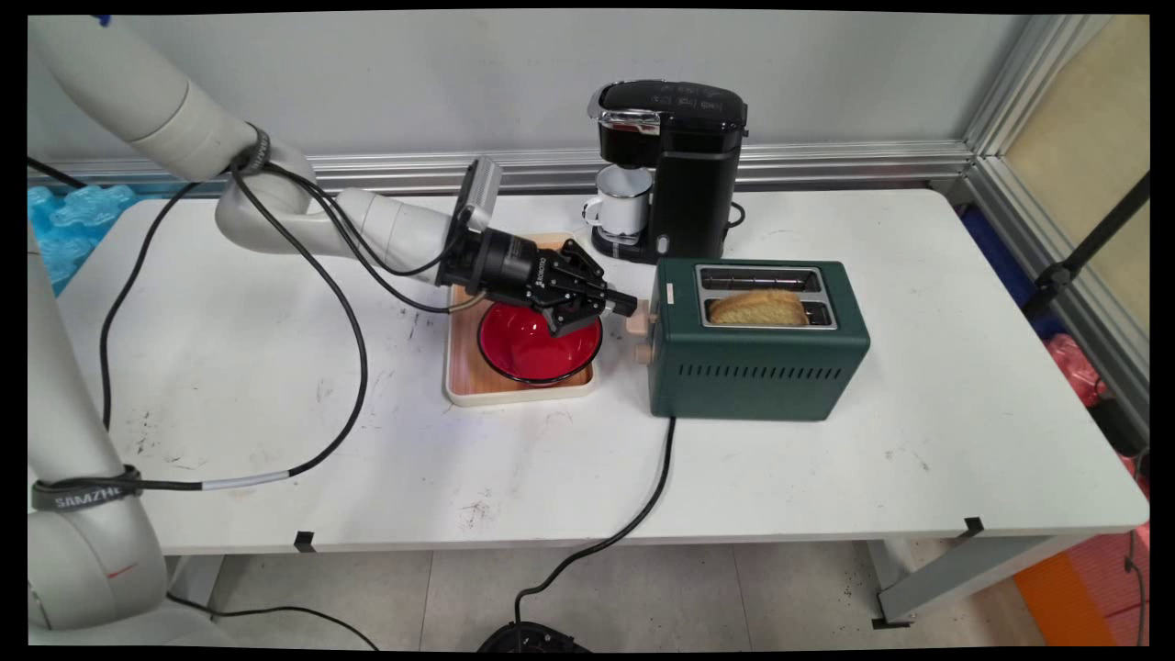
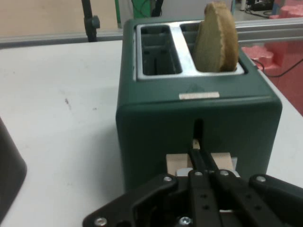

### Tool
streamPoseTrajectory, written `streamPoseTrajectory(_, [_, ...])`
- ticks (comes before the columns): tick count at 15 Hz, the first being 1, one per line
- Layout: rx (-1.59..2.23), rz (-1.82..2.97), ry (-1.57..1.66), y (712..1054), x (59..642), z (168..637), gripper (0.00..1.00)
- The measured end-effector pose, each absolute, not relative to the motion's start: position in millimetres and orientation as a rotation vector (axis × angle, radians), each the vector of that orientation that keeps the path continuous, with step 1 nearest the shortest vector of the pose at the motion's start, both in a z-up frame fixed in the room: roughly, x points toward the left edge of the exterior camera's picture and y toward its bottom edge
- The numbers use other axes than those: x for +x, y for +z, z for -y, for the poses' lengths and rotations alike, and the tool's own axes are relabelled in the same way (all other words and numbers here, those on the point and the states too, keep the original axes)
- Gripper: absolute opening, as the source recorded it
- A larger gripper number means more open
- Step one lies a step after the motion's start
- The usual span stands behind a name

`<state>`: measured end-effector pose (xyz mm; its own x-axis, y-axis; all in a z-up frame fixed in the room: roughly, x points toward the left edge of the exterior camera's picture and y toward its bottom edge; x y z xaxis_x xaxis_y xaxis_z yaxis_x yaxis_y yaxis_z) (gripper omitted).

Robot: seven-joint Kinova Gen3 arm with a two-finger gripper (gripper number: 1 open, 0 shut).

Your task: Press the toaster switch

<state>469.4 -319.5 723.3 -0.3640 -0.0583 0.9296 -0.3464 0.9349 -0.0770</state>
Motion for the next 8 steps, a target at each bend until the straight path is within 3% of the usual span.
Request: streamPoseTrajectory(8, [0.306, 1.954, 0.287, 703, 469, 318, 0.00])
